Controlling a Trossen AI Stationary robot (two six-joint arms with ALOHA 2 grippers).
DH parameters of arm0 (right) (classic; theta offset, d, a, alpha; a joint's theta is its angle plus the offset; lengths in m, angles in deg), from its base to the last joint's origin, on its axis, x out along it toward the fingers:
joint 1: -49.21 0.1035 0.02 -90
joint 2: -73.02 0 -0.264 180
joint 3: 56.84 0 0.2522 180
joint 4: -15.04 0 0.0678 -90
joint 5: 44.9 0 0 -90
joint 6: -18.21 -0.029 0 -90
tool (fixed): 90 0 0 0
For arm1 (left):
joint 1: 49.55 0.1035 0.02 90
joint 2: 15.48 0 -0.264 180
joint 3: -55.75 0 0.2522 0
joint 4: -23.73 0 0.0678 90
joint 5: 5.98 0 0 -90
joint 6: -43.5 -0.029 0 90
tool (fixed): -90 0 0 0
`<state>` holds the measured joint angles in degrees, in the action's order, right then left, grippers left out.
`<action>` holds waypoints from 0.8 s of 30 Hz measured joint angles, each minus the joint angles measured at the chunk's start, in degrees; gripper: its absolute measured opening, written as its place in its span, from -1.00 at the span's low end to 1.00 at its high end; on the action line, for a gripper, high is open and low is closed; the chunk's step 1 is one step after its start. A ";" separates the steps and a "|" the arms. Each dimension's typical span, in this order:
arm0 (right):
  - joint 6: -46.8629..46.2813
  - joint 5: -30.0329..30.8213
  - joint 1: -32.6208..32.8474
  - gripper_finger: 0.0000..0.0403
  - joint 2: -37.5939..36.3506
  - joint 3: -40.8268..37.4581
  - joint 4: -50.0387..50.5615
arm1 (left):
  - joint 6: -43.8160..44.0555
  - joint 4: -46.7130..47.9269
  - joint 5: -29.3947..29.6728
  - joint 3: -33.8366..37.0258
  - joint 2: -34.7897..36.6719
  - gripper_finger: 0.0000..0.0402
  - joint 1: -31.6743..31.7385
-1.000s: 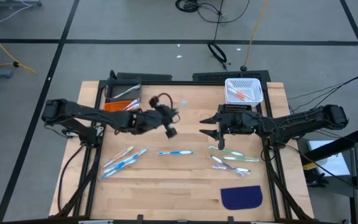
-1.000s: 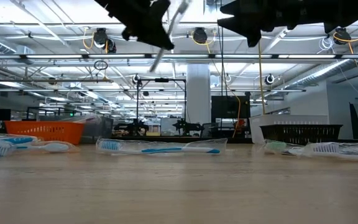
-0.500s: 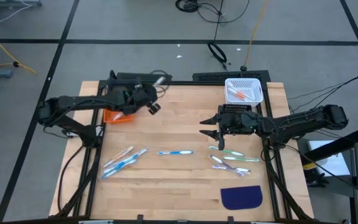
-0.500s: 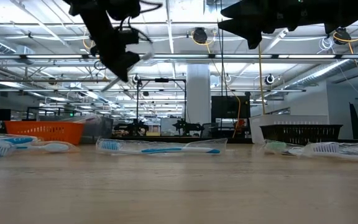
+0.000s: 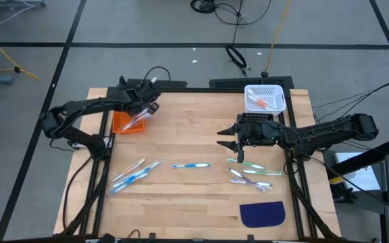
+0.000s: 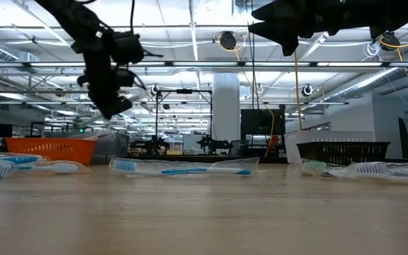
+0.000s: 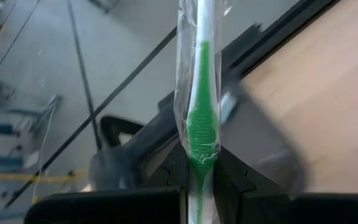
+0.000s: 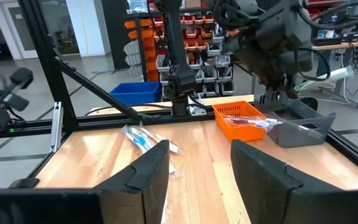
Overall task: Pick & Place Toothbrushes
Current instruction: Put the green toothbrush into the gray bin
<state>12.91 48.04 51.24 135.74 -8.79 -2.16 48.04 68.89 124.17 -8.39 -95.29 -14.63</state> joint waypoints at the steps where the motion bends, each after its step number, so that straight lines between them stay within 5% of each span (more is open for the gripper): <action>1: 0.00 0.00 0.00 -0.20 0.00 0.00 0.00 | -0.26 -0.17 0.10 0.66 0.01 -0.87 0.92; 13: 0.02 0.00 -0.02 -0.22 0.00 0.00 -0.02 | -9.53 -7.55 3.39 6.64 0.00 -0.87 9.69; 24: 0.02 0.00 -0.02 -0.22 0.00 0.00 -0.02 | -12.82 -15.34 0.07 11.32 0.00 -0.79 13.38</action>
<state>12.93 48.04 51.21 135.74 -8.79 -2.17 35.22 53.55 124.24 2.93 -95.29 -1.25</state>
